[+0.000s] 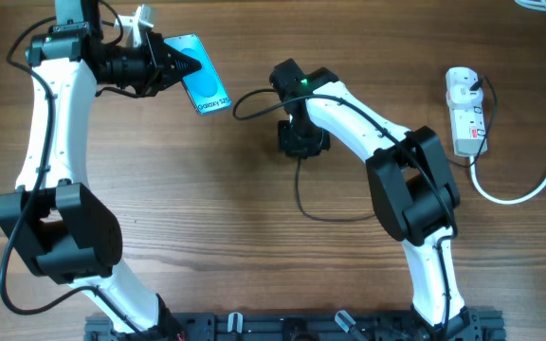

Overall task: Plug charger to phone and switch on socket
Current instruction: 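Lower the right gripper and pinch the black USB-C plug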

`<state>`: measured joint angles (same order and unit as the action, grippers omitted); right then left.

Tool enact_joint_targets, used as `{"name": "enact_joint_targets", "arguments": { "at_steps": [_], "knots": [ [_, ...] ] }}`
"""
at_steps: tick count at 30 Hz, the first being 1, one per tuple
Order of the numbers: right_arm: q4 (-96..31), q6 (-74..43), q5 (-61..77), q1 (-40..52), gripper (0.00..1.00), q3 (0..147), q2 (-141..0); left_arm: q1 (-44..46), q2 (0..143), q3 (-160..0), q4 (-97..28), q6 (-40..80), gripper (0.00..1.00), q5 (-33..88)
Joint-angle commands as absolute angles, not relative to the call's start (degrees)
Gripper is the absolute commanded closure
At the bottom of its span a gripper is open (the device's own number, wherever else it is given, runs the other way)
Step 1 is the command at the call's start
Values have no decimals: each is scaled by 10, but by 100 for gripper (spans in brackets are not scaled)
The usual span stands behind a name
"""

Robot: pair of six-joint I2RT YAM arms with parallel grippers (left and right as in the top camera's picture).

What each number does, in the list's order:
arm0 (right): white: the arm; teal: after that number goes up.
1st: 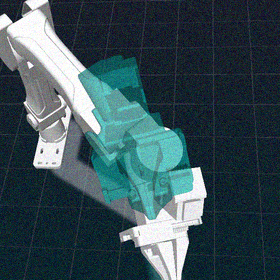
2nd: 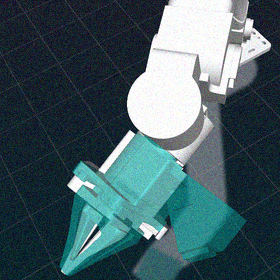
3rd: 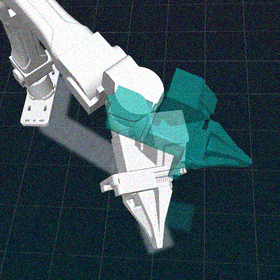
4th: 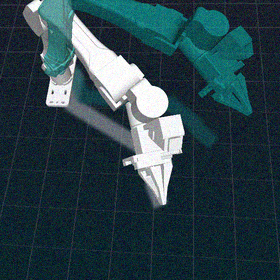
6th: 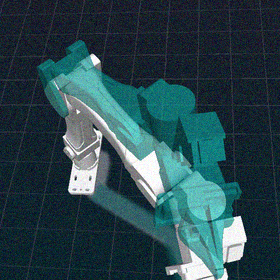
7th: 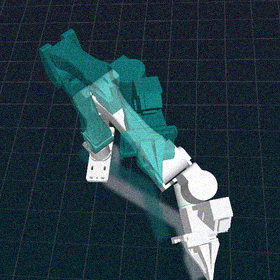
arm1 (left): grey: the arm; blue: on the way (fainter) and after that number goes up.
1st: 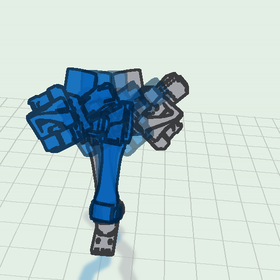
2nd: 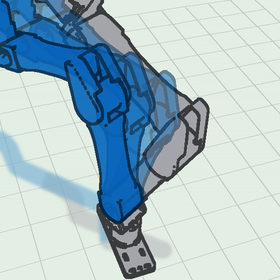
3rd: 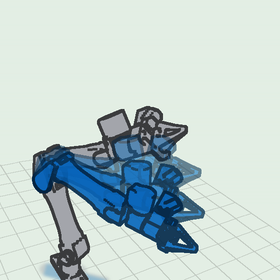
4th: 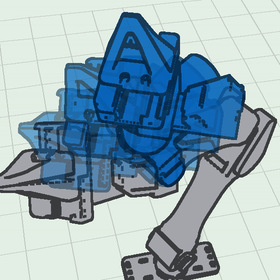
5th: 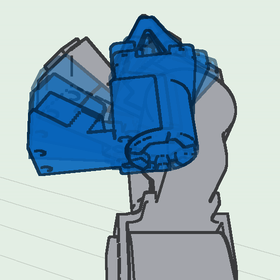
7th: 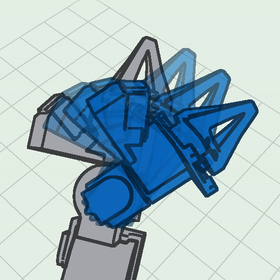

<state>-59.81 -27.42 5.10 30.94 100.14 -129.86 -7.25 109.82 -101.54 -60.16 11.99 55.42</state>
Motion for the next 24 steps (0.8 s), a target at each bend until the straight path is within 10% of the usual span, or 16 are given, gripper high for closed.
{"name": "enact_joint_targets", "arguments": {
  "at_steps": [1, 9, 24],
  "knots": [
    [-585, -285, 46, 309, 76, 1007, -1310, -75, 1092, -1023, -601, 124, 96, 574],
    [-561, -285, 31, 309, 96, 1000, -1318, -75, 1092, -1023, -603, 124, 96, 574],
    [-538, -268, -89, 310, 96, 987, -1243, -75, 1092, -1023, -603, 125, 96, 574]
  ]
}}
